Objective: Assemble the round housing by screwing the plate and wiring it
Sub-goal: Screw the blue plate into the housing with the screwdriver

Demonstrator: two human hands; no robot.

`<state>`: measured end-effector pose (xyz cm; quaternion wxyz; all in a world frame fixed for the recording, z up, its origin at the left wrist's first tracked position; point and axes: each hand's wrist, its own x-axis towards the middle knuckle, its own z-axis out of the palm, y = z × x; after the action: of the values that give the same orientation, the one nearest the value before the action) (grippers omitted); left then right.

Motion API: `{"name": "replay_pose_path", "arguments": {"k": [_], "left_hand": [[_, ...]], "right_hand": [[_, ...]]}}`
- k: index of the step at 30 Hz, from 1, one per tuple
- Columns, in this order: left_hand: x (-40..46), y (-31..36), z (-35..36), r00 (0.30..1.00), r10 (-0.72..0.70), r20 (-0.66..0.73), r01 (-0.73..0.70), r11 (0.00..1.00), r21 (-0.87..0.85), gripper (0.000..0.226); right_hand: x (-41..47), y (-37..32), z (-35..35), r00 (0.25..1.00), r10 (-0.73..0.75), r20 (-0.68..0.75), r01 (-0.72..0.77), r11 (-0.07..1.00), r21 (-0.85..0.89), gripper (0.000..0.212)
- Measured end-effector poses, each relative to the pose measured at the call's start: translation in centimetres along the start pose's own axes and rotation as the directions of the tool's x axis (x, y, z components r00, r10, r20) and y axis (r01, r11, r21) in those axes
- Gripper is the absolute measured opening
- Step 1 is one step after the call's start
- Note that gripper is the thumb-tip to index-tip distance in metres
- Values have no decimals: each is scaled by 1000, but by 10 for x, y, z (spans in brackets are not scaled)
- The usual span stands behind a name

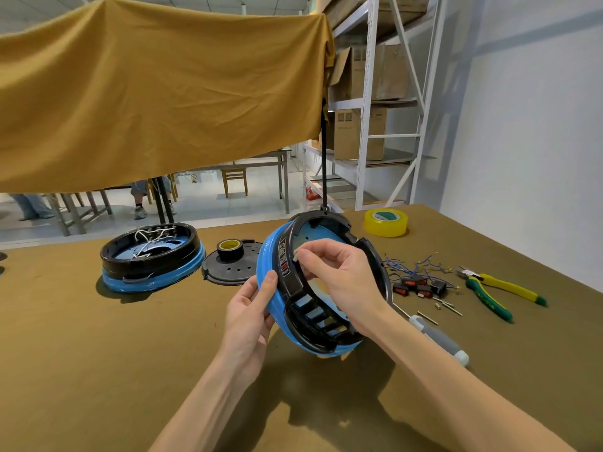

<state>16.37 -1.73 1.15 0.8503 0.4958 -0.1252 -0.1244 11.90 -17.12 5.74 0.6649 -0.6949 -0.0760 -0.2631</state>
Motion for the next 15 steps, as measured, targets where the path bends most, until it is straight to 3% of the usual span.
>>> {"name": "replay_pose_path", "arguments": {"k": [5, 10, 15], "left_hand": [[-1, -1, 0, 1000, 8, -11, -8, 1000, 7, 20], [-1, -2, 1, 999, 39, -28, -39, 999, 19, 37], [-4, -1, 7, 995, 105, -2, -104, 993, 47, 36]], "right_hand": [[-5, 2, 0, 1000, 24, 10, -24, 998, 54, 14], [-6, 1, -4, 997, 61, 38, -63, 997, 52, 12], [-1, -10, -12, 948, 283, 146, -307, 934, 180, 18]]}}
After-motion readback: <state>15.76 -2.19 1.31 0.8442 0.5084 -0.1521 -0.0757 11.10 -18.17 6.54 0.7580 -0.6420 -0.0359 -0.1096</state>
